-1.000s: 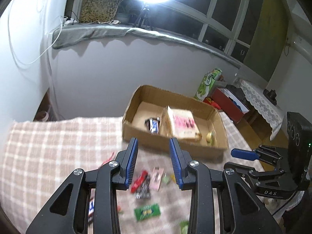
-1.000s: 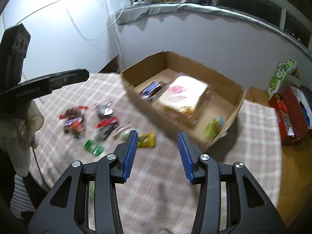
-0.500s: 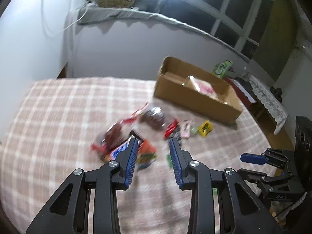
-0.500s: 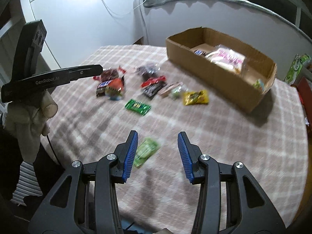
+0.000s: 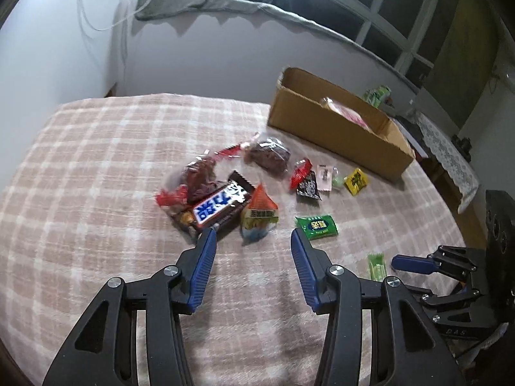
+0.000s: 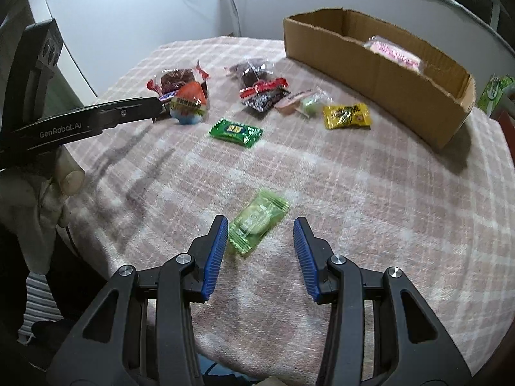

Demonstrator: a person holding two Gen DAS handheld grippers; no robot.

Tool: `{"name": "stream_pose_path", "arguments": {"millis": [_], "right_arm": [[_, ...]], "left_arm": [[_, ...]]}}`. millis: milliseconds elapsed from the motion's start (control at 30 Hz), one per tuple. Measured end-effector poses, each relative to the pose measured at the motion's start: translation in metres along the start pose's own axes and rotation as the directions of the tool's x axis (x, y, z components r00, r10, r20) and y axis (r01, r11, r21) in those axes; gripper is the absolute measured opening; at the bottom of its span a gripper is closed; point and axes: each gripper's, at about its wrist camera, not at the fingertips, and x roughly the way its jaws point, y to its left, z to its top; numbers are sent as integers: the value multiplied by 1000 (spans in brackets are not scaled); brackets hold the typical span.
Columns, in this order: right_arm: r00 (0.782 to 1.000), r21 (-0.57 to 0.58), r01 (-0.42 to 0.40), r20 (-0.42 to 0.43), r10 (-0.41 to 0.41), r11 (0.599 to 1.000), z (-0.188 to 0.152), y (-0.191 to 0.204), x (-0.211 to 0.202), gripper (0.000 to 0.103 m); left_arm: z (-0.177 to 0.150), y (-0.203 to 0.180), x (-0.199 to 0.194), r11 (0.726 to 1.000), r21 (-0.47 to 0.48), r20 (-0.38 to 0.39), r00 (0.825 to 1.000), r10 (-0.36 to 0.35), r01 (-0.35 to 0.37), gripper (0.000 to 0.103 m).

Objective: Organize snacks
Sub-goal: 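Grasp the green candy with the right gripper while the left gripper grasps another egg snack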

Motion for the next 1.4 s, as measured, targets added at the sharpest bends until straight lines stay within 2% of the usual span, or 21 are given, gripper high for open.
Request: {"name": "stream_pose_path", "arguments": {"millis": [400,600,833,933,1033,1067,1233,1400], "right_arm": [[998,-66,64,0,-64,996,7,12,16,45],[997,-116,78,0,-78,990,4,15,18,44],[998,-100,67,-6,-68,993,3,3,15,43],[997,-100,70,-7,-71,993,4,5,15,43],[997,-107,79,-2,-80,991,5,7,17,43],[997,-105,77,-1,-78,991,6,7,17,42],[997,-103,79,-4,-80,992,9,4,16,24],[997,-89,71,0,-71,993,8,2,15,23]], "left_arm": [[20,-17,33,992,121,-38,999,34,-29,47],[16,-33,40,975,221,-56,997,44,-31,47],[10,-33,52,971,234,-93,994,62,-39,44],[10,-37,55,968,247,-75,995,72,-52,44],[11,-35,56,971,233,-63,996,69,-52,33],[11,-33,56,972,230,-64,996,66,-50,32],[8,-33,54,969,244,-62,996,65,-48,29],[7,-26,50,977,209,-51,997,59,-47,26]]}}
